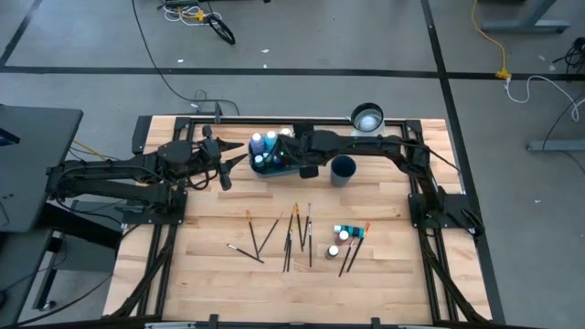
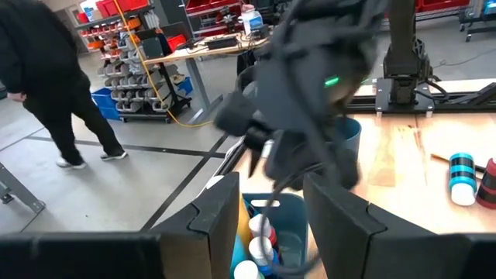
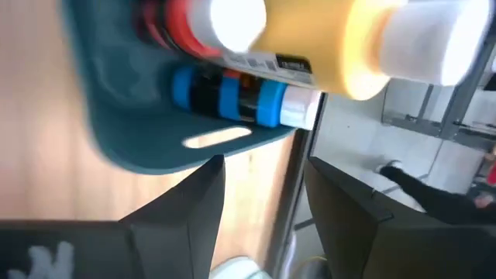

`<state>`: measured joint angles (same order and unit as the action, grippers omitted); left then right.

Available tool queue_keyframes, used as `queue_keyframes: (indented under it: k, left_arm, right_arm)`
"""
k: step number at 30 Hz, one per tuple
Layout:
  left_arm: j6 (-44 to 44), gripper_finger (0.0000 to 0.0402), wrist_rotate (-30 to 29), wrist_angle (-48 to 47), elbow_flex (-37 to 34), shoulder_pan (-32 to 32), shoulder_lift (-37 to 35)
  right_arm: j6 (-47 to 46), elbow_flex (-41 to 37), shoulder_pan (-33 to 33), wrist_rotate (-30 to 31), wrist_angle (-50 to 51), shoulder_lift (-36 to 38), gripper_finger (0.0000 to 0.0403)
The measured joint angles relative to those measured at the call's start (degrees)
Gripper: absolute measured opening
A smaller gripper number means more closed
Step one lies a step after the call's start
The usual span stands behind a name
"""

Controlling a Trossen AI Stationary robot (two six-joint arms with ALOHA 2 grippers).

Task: Pick & Place Paint Supplies
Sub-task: Put the red paint bottle into the blue bin

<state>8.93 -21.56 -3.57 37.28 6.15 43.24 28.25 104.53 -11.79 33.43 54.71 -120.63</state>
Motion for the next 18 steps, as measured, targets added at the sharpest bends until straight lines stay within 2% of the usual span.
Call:
queue_keyframes:
  k: [3,5,12,18]
  left_arm:
    - [-0.85,0.0153,0.0,0.01,0.0,-0.01,0.0]
    - [-1.26,0.0153,0.0,-0.03,0.0,0.0,0.0]
    - [-1.44,0.0153,0.0,-0.02,0.0,-0.04,0.0]
    - [-2.45,0.0153,0.0,-0.02,0.0,-0.04,0.0]
  right_arm:
    - [-5.28,0.0,2.98,-0.73,1.8,2.37,0.0175]
    - [-9.56,0.03,4.95,-3.53,2.48,4.24,0.0168]
    - [-24.85,-0.04,9.89,-25.12,8.87,10.74,0.0152]
    - [-32.79,-7.83,16.66,-26.49,5.41,16.18,0.0148]
